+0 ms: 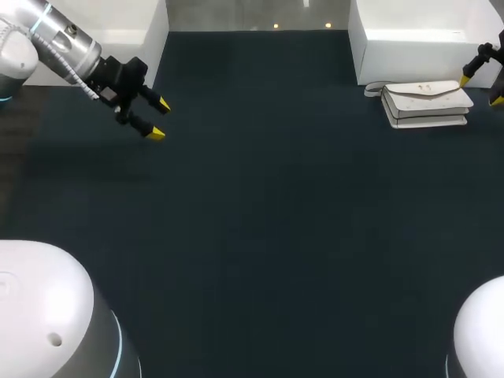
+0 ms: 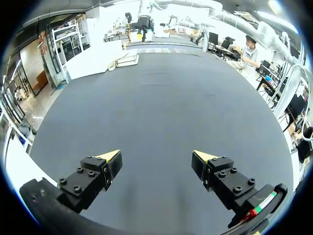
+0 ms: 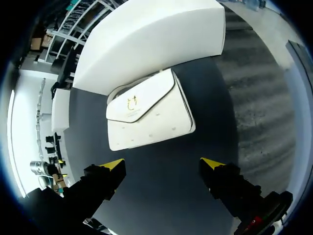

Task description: Pick up the bag, open it, inspect its contents, close it, and place it on the opposite side

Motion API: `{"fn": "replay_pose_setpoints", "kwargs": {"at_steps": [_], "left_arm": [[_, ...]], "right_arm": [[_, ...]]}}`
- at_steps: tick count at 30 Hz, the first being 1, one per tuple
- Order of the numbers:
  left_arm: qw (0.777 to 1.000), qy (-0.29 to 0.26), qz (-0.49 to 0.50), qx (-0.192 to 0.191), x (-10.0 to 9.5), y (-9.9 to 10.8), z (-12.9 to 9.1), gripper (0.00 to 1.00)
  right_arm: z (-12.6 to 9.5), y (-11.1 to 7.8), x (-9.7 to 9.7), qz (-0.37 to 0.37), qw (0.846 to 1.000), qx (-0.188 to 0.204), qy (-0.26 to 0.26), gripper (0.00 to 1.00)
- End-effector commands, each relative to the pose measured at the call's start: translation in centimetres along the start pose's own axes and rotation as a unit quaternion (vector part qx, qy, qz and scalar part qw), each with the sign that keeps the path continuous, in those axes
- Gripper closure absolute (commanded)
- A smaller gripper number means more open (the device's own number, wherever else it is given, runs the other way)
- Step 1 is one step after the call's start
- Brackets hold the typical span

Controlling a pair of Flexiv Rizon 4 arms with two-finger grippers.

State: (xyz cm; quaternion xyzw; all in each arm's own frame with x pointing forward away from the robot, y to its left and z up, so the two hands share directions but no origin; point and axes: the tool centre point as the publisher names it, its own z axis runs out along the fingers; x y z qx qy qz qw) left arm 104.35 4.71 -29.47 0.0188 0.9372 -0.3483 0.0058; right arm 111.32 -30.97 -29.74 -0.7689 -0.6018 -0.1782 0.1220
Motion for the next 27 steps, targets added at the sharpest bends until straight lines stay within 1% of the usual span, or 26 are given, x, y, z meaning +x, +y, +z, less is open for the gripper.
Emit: {"fn": "replay_pose_setpoints", "kwargs": {"at_steps": [1,6,8,10,15,21,27], "left_arm": [[1.000,0.002,0.001,0.002,-0.2,0.1,0.1,0.00],[1.000,0.002,0.001,0.002,-0.2,0.1,0.1,0.00],[1.000,0.002,0.001,0.002,-0.2,0.1,0.1,0.00],[1.000,0.002,0.001,0.002,-0.2,0.1,0.1,0.00],[1.000,0.002,0.001,0.002,-0.2,0.1,0.1,0.00],[1.000,0.002,0.001,0.002,-0.2,0.1,0.1,0.00],[1.000,0.002,0.001,0.002,-0.2,0.1,0.1,0.00]], "right_arm": [[0.9,1.9,-1.0,0.003,1.000,0.016,0.013,0.00],[1.7,3.3,-1.9,0.016,0.999,0.023,0.031,0.00],[1.9,3.7,-2.0,0.016,0.999,0.025,0.042,0.00],[2.1,4.1,-2.0,0.014,0.999,0.026,0.041,0.00],[2.5,5.1,-2.2,0.008,0.997,0.023,0.069,0.00],[3.7,6.0,-1.9,-0.002,0.996,0.027,0.089,0.00],[4.8,6.8,-2.0,-0.001,0.994,0.031,0.106,0.00]]}}
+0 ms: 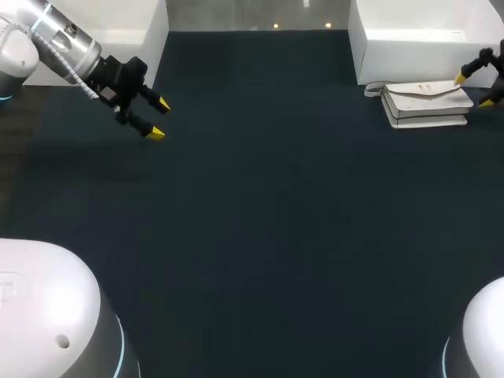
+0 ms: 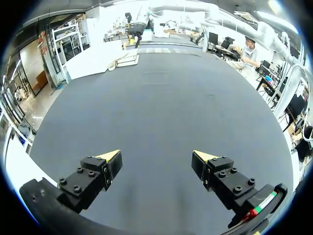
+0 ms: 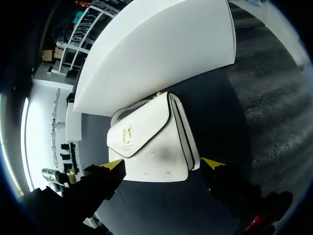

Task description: Pick up the bag, open it, inspect its contents, close it, and place it on the opposite side

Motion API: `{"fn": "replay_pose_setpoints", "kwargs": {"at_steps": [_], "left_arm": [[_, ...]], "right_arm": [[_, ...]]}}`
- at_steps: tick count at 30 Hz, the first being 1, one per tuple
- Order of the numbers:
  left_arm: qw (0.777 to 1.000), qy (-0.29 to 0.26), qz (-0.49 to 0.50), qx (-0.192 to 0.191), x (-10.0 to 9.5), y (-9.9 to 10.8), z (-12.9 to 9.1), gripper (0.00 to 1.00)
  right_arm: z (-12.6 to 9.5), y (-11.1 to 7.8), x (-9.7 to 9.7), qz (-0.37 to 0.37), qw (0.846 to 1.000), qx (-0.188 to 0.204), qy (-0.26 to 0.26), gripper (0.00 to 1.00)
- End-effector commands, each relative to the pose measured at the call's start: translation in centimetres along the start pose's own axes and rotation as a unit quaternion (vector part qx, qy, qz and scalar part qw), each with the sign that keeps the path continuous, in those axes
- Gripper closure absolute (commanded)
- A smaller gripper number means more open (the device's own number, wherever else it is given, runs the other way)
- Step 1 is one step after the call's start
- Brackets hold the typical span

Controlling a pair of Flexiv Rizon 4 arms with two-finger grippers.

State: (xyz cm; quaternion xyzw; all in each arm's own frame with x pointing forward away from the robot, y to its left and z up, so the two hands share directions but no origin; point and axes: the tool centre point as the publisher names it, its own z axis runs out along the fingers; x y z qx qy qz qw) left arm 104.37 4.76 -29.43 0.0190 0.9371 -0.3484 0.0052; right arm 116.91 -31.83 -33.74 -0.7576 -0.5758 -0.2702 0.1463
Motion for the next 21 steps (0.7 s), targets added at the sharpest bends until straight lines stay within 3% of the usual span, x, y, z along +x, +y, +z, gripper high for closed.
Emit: {"fn": "replay_pose_setpoints", "kwargs": {"at_steps": [1,3,6,9,12,21], "left_arm": [[1.000,0.001,0.001,0.002,-0.2,0.1,0.1,0.00],[1.000,0.001,0.001,0.002,-0.2,0.1,0.1,0.00],[1.000,0.001,0.001,0.002,-0.2,0.1,0.1,0.00],[1.000,0.001,0.001,0.002,-0.2,0.1,0.1,0.00],[1.000,0.001,0.001,0.002,-0.2,0.1,0.1,0.00],[1.000,0.001,0.001,0.002,-0.2,0.1,0.1,0.00]], "right_arm": [[0.8,1.4,-0.9,-0.001,0.997,0.071,0.017,0.00],[1.0,1.6,-1.1,0.000,0.997,0.072,0.019,0.00],[1.2,1.8,-1.2,0.000,0.997,0.074,0.021,0.09],[1.6,1.9,-1.5,0.002,0.997,0.076,0.025,0.21],[1.8,2.2,-1.8,0.007,0.996,0.075,0.037,0.40],[2.1,2.3,-2.6,0.012,0.996,0.075,0.046,0.47]]}}
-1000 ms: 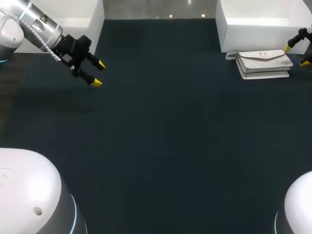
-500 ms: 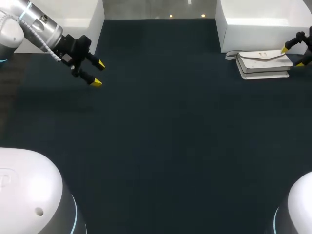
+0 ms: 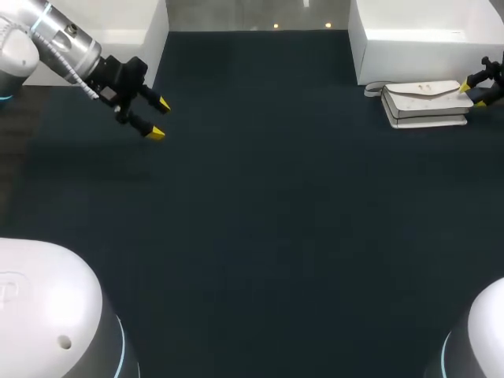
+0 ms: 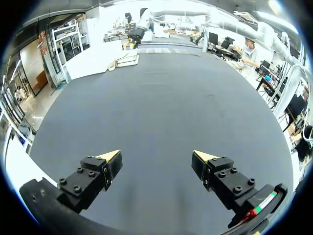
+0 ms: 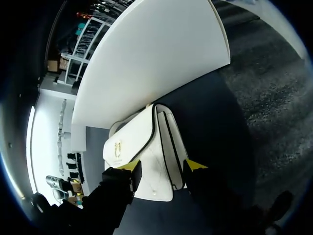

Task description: Pick up the bag, open it, inspect its contents, close it, and place it on the opposite side

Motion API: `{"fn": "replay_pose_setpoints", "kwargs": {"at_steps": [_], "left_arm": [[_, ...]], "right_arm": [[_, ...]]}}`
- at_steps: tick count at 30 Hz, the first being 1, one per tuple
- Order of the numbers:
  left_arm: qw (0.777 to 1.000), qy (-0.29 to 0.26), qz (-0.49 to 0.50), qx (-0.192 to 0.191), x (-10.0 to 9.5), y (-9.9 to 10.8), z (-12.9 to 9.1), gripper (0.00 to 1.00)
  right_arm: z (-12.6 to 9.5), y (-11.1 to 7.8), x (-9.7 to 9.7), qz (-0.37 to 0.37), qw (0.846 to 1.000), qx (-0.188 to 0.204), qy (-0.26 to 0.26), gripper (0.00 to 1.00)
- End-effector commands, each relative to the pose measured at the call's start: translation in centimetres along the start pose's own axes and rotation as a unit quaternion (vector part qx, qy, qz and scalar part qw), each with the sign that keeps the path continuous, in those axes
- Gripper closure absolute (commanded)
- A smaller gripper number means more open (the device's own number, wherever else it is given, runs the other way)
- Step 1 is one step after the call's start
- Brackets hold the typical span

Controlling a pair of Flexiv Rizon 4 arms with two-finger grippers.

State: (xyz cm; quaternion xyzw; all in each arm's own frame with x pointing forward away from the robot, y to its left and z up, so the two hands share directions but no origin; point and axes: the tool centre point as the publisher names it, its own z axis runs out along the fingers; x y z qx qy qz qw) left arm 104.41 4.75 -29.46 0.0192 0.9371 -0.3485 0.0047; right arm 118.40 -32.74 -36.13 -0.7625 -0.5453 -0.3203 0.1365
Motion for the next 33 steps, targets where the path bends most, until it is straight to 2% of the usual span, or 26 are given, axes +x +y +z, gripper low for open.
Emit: {"fn": "replay_pose_setpoints", "kwargs": {"at_steps": [1,20,23,24,27,33], "left_arm": [[1.000,0.001,0.001,0.002,-0.2,0.1,0.1,0.00],[1.000,0.001,0.001,0.002,-0.2,0.1,0.1,0.00],[1.000,0.001,0.001,0.002,-0.2,0.1,0.1,0.00],[1.000,0.001,0.001,0.002,-0.2,0.1,0.1,0.00],[1.000,0.001,0.001,0.002,-0.2,0.1,0.1,0.00],[1.000,0.001,0.001,0.002,-0.2,0.1,0.1,0.00]], "right_arm": [[0.3,0.8,-0.8,0.002,0.993,0.120,0.012,0.48],[1.5,0.8,-0.1,-0.009,0.990,0.135,0.026,0.55],[1.7,0.7,0.1,-0.010,0.990,0.141,0.027,0.64],[1.7,0.6,0.1,-0.010,0.989,0.142,0.027,0.71],[1.9,0.3,0.1,-0.009,0.989,0.144,0.028,1.00],[1.7,-0.8,0.5,-0.014,0.989,0.144,0.042,1.00]]}}
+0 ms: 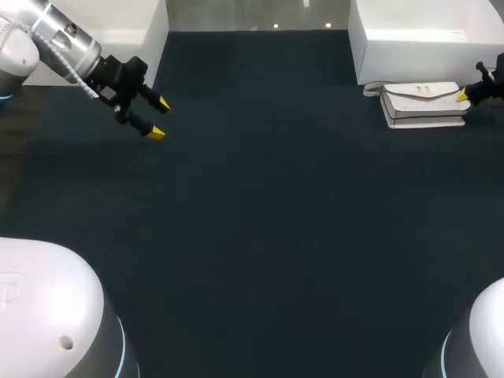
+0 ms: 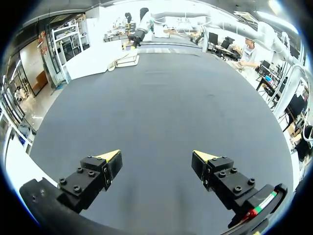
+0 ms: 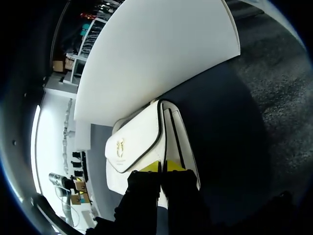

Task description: Pick up the bag, open it, inspect its contents, close it, and place it on the opposite side

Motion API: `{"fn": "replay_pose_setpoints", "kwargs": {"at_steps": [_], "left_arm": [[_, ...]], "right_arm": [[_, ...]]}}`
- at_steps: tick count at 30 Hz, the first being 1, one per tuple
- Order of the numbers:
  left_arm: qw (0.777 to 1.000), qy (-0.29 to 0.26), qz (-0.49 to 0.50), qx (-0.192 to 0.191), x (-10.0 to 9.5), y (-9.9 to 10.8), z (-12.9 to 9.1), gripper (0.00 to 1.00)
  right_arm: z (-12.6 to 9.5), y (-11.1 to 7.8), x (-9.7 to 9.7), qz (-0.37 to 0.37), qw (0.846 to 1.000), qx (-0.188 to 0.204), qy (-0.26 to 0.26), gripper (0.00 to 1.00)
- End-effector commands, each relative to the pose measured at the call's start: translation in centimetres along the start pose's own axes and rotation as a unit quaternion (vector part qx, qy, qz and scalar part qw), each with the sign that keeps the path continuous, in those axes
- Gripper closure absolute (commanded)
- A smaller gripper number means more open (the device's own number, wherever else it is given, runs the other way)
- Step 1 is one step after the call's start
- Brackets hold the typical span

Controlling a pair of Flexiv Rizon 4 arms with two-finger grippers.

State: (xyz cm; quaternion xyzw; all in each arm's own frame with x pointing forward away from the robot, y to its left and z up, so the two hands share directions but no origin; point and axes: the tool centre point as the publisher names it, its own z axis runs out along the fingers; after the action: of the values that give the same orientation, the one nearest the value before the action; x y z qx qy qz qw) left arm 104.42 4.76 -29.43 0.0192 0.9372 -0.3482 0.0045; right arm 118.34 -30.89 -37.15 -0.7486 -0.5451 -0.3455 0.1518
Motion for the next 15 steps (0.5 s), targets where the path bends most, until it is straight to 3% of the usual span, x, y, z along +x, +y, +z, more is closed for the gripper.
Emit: {"fn": "replay_pose_setpoints", "kwargs": {"at_steps": [1,8,15], "left_arm": [[1.000,0.000,0.001,0.002,-0.2,0.1,0.1,0.00],[1.000,0.000,0.001,0.002,-0.2,0.1,0.1,0.00],[1.000,0.000,0.001,0.002,-0.2,0.1,0.1,0.00]], "right_arm": [[-0.1,-0.3,0.1,-0.007,0.989,0.145,0.013,1.00],[0.3,-2.8,2.4,-0.036,0.988,0.145,0.048,1.00],[1.0,-6.4,5.2,-0.056,0.986,0.140,0.074,1.00]]}}
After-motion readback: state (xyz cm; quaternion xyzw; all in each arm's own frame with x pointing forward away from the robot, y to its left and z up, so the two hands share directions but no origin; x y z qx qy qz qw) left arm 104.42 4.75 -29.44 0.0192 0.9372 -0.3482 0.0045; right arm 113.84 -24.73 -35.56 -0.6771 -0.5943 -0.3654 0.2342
